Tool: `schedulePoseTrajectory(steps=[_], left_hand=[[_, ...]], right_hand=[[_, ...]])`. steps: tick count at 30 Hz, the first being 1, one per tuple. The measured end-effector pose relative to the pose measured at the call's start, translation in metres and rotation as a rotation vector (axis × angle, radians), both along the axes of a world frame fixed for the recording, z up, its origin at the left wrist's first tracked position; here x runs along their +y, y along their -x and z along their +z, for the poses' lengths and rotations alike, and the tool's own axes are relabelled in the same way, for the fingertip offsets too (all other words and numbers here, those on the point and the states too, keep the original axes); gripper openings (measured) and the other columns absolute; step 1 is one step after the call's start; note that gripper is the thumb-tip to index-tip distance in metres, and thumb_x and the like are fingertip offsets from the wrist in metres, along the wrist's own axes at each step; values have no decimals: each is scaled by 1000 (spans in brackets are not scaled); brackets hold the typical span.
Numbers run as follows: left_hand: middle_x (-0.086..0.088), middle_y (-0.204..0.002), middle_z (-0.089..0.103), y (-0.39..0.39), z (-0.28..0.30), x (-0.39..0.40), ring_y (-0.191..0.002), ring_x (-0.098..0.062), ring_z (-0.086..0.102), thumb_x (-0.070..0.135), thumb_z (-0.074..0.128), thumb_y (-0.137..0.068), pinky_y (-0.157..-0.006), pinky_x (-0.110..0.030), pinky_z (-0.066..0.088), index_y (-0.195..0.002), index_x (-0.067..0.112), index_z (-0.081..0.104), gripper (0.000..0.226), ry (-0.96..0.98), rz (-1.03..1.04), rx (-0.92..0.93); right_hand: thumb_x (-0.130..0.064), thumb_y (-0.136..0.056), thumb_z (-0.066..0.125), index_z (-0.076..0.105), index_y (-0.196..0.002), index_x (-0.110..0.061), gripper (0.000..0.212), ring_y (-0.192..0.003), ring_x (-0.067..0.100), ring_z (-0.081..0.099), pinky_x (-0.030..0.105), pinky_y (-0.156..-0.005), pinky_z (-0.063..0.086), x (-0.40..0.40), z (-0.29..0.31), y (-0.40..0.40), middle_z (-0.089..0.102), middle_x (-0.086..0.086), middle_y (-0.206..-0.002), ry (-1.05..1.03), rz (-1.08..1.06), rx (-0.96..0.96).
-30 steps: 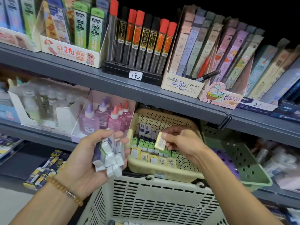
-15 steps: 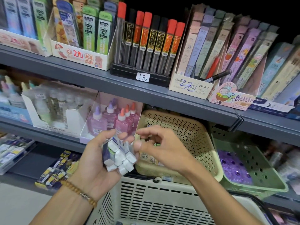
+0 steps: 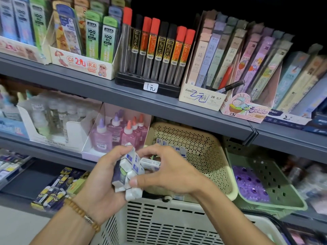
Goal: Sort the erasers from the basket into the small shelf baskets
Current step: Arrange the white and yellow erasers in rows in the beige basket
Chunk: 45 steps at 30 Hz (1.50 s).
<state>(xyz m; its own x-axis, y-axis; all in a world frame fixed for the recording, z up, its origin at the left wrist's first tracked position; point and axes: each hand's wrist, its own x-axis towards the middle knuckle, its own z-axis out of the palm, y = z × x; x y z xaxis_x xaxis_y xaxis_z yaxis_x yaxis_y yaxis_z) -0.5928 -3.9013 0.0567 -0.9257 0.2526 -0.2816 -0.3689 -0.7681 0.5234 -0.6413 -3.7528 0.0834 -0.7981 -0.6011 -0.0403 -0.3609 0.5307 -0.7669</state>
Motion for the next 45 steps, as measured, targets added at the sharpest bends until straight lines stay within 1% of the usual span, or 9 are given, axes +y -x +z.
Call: schedulePoseTrajectory(steps=[5,10,14,18,22,29,36,40,45], left_hand=[[-15,-95,67,3,-3,0,-70,-25,64,24,66,-71,-56,-29,56,-94,10,64,27,-9,144,-148],[-8,-73,62,6,-3,1,-63,-22,60,24,66,-69,-48,-24,51,-82,11,68,18,37,172,-152],[-7,-70,63,10,-6,1,-59,-20,60,24,66,-65,-44,-25,50,-91,9,70,30,89,195,-137],[-8,-69,64,11,-10,-2,-55,-21,60,24,69,-61,-45,-25,49,-79,9,71,24,113,211,-136],[-7,-66,62,14,-13,-5,-51,-20,60,25,70,-56,-41,-27,48,-88,8,71,36,147,221,-148],[-7,-69,65,10,-12,-3,-55,-19,62,25,70,-54,-44,-26,49,-88,9,72,38,169,213,-126],[-7,-69,64,9,-10,-2,-57,-19,61,23,68,-57,-41,-28,48,-91,7,72,38,177,223,-126],[-7,-70,64,9,-9,-2,-57,-19,62,23,68,-57,-45,-28,51,-90,8,72,37,161,228,-119],[-8,-74,66,9,-9,-2,-65,-23,67,20,69,-61,-56,-34,57,-91,6,74,34,44,263,-131]], right_hand=[[-20,-66,90,73,-96,-22,35,-77,5,63,23,-71,53,23,-7,21,70,-8,-91,280,-210,-156],[-46,-72,82,64,-82,-38,22,-81,-5,57,21,-78,42,57,-29,73,62,-30,-95,-288,-387,-106],[-38,-70,84,63,-115,-23,53,-108,16,61,29,-94,49,58,-53,120,66,-4,-121,-462,-416,60],[-38,-77,78,50,-138,-23,68,-132,24,47,32,-103,35,45,-63,140,50,0,-143,-483,-316,-9],[-38,-89,66,49,-139,-33,53,-139,21,38,41,-117,24,53,-61,141,38,-4,-154,-457,-267,-50],[-16,-90,66,59,-125,-27,37,-104,9,61,23,-92,46,72,-65,149,58,-3,-130,-362,-415,-47],[-57,-97,44,43,-144,-32,53,-133,24,46,37,-114,32,56,-71,152,37,-2,-155,-570,-274,121],[-47,-93,59,49,-138,-31,49,-129,22,49,33,-108,38,51,-73,157,43,-1,-151,-604,-232,129],[-43,-97,55,49,-140,-29,46,-139,18,39,32,-113,27,55,-72,151,39,-7,-154,-455,-300,24]])
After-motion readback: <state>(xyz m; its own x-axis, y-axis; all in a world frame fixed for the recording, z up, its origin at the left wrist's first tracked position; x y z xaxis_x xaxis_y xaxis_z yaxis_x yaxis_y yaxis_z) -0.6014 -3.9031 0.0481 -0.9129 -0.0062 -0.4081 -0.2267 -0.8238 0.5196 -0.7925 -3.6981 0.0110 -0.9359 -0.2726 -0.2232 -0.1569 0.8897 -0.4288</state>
